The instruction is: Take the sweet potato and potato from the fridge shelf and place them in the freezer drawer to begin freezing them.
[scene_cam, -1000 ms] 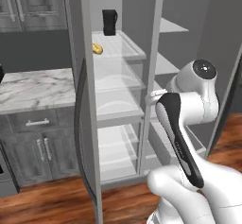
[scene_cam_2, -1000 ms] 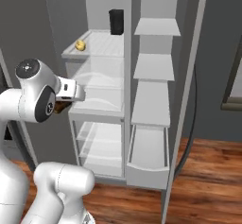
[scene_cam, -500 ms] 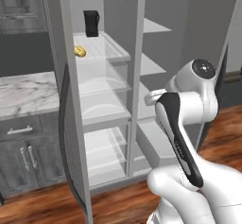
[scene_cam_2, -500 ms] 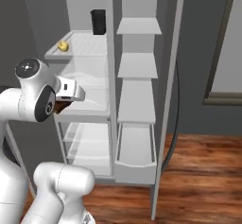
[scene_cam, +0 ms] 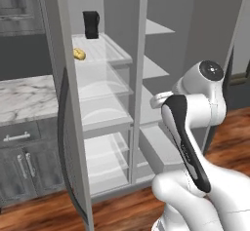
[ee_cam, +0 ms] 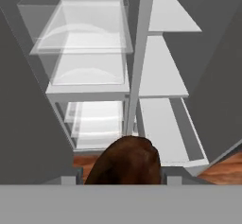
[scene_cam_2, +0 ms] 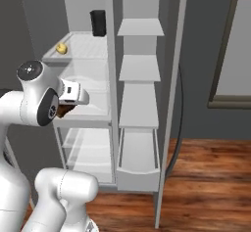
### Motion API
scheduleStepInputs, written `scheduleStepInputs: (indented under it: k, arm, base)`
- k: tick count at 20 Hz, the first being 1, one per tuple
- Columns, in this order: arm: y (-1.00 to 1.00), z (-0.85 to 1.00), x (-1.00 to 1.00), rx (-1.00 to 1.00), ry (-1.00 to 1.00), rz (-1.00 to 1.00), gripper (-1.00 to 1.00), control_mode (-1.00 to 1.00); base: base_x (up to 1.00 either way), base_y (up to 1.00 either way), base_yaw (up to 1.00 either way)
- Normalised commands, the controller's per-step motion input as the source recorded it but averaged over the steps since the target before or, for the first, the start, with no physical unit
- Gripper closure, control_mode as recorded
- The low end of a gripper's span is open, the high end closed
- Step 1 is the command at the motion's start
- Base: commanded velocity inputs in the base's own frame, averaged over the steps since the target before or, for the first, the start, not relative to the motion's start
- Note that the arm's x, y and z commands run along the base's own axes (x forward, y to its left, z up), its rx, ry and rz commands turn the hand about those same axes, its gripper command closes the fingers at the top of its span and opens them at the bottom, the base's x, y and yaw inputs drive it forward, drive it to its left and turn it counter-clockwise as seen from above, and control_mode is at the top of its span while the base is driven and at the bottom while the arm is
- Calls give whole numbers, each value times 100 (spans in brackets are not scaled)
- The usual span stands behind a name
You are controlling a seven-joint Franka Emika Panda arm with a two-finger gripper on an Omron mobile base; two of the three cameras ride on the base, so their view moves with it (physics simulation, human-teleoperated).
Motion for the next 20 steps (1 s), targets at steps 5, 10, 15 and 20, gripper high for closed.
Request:
scheduleStepInputs:
  k: [5,10,15,20]
  arm:
    - [-17,-24,21,0,7,-1,100,-100]
    - [-23,-64,67,0,8,-5,100,-100]
    - [-23,-75,89,0,10,-8,100,-100]
    - [-41,-73,87,-1,16,-9,100,-100]
  base:
    - [0,0,0]
    - [0,0,0]
    - [0,0,0]
    - [0,0,0]
